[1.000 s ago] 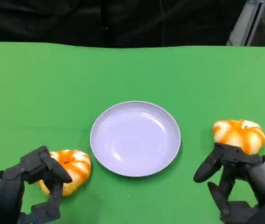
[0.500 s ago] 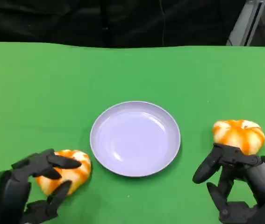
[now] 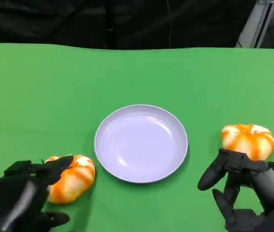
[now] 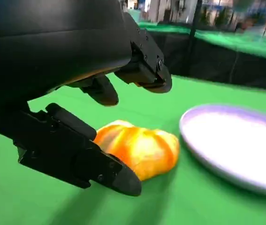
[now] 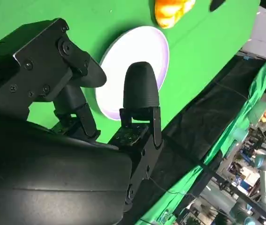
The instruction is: Grasp the bread from the table and place it into the plate.
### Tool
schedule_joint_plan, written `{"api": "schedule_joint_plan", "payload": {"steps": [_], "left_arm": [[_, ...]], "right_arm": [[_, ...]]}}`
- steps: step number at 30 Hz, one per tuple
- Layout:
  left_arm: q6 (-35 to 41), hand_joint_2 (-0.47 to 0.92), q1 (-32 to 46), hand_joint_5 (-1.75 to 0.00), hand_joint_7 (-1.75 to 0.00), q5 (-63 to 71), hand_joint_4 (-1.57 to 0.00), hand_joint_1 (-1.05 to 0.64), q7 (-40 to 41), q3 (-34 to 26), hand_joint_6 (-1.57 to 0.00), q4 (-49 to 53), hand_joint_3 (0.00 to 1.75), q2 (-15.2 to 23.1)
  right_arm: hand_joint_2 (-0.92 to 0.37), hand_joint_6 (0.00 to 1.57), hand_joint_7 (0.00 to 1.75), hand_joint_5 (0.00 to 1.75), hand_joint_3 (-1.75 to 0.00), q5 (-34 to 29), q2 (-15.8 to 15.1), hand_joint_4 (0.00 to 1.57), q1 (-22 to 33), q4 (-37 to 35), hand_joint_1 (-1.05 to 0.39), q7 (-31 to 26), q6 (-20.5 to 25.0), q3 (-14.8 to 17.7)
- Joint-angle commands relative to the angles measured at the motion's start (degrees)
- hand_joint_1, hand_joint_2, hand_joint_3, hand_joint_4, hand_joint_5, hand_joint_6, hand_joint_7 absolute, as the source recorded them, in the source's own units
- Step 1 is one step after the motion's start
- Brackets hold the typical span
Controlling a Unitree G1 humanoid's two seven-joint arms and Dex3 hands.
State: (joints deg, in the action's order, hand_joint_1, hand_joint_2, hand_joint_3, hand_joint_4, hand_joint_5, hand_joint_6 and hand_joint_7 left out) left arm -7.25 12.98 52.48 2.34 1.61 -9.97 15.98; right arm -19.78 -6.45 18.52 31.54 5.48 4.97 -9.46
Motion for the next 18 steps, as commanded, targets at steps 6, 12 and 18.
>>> {"api": "schedule_joint_plan", "payload": {"steps": [6,12,18], "left_arm": [[10.8,0.92,-10.4,-0.37,-0.03,8.5,-0.46,-0.50,-4.7,9.0,-0.49,9.6,0.02,3.1],[9.5,0.92,-16.2,-0.56,-0.06,5.6,-0.71,-0.34,0.2,11.8,-0.75,20.8,0.10,4.8],[-0.9,0.89,-17.0,-1.65,-1.13,1.1,-0.77,-0.19,21.1,10.9,-0.86,27.6,0.36,6.6]], "right_arm": [[-0.39,0.73,1.32,1.64,-1.19,-0.2,-0.6,0.82,-0.4,-0.5,0.08,-0.6,-0.7,0.1],[-0.39,0.72,1.31,1.67,-1.19,-0.3,-0.4,0.82,-0.2,0.0,0.07,-0.5,0.1,-0.2],[-0.40,0.72,1.30,1.66,-1.17,-0.5,-0.2,0.81,-0.1,0.3,0.07,-0.5,0.4,-0.1]]}}
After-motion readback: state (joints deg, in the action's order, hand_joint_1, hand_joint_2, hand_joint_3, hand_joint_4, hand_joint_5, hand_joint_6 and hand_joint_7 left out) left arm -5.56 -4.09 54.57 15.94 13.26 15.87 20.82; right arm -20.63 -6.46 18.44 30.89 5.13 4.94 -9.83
